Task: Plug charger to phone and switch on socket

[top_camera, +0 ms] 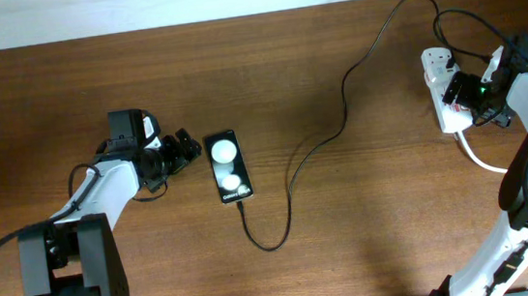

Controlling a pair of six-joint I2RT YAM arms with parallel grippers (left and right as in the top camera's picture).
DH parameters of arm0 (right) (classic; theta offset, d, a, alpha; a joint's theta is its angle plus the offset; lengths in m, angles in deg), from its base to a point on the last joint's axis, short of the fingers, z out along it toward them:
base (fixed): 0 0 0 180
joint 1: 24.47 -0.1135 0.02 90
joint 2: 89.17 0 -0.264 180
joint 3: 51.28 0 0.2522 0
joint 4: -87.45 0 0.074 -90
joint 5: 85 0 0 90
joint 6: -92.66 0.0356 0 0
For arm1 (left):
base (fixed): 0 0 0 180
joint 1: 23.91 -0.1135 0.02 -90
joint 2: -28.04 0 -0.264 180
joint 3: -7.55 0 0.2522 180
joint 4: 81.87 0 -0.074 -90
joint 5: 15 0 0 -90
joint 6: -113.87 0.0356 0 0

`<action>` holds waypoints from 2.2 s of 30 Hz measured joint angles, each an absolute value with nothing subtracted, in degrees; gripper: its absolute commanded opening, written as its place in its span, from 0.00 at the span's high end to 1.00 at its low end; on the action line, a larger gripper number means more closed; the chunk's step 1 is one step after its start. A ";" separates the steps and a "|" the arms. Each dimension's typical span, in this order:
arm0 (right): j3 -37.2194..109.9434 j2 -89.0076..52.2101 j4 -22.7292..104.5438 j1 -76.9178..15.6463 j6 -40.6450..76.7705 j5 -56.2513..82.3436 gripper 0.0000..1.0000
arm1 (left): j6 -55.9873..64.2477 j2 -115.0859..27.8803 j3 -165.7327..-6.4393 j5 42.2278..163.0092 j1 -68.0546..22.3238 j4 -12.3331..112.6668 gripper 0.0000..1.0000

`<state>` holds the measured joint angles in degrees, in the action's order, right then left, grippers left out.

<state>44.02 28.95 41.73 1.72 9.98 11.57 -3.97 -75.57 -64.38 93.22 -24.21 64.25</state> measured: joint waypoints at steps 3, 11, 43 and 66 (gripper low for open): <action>44.02 28.95 41.73 1.72 10.00 11.57 0.01 | -3.97 -75.57 -64.38 93.22 -24.21 64.25 0.01; 44.02 28.95 41.73 1.72 9.98 11.57 0.01 | -3.97 -75.57 -64.38 93.22 -24.21 64.25 0.01; 44.02 28.93 41.60 1.72 9.95 11.59 0.01 | 22.15 -47.70 -40.38 80.83 -12.78 92.78 0.01; 43.89 28.85 41.62 1.68 9.93 11.57 0.01 | 22.81 3.03 -6.81 81.02 -19.93 80.49 0.01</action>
